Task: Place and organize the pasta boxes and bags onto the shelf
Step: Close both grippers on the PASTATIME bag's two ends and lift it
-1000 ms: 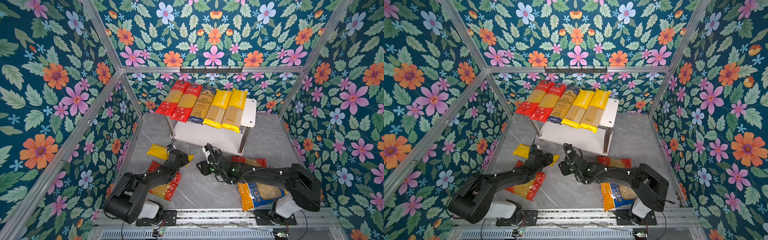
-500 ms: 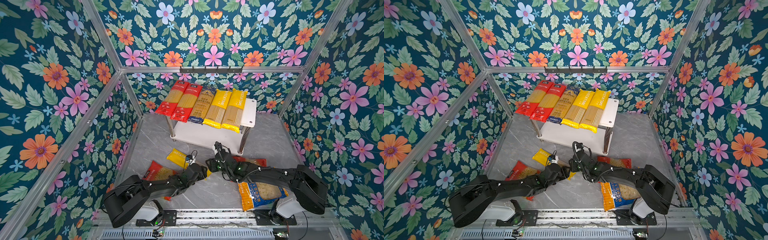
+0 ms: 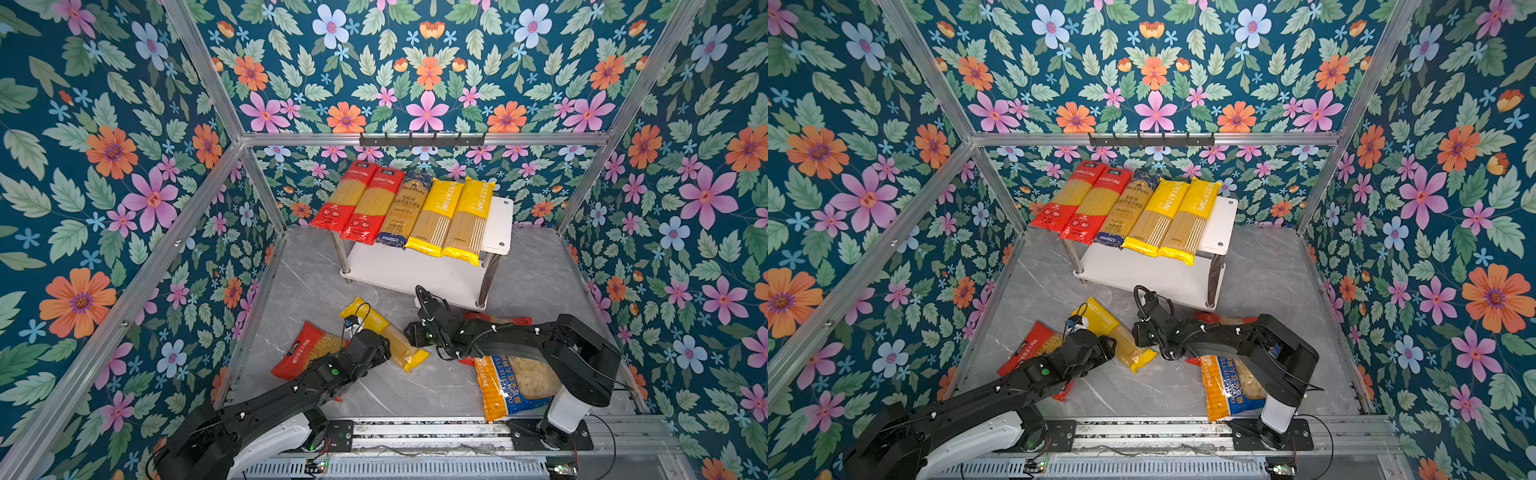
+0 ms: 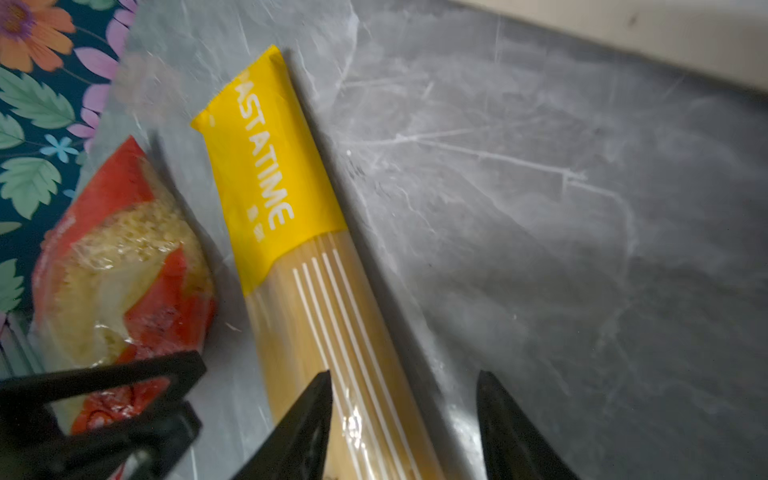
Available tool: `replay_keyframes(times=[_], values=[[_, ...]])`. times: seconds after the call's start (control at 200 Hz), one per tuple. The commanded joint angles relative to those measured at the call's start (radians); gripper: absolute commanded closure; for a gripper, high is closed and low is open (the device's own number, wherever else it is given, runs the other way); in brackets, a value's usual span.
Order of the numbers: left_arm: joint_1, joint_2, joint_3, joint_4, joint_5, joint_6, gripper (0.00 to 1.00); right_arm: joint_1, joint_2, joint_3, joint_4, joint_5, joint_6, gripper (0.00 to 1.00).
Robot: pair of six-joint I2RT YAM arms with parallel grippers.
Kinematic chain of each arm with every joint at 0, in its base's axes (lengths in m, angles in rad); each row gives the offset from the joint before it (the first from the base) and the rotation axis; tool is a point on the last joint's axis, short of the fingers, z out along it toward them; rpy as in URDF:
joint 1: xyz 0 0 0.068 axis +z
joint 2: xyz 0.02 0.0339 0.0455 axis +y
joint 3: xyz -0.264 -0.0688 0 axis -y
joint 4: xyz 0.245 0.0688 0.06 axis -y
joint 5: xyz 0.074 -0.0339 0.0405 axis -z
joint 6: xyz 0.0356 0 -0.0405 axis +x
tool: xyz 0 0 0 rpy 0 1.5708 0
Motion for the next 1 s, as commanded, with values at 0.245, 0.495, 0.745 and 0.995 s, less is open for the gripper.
replay_keyframes(times=[0.245,0.495,0.745,0.995], values=[[0.077,0.044,-0.065,0.102,0.101,0.042,0.36,0.006,0.009,-0.041,0.011,-0.146,0.086,0.49],[0.077,0.141,-0.07,0.209,0.151,0.048,0.38,0.098,-0.07,-0.109,-0.004,-0.244,0.148,0.56],[0.075,0.171,-0.062,0.231,0.163,0.054,0.39,0.079,-0.138,-0.117,-0.02,-0.258,0.181,0.57],[0.082,0.133,-0.099,0.197,0.129,0.053,0.41,-0.017,-0.01,-0.056,0.053,-0.19,0.199,0.51]])
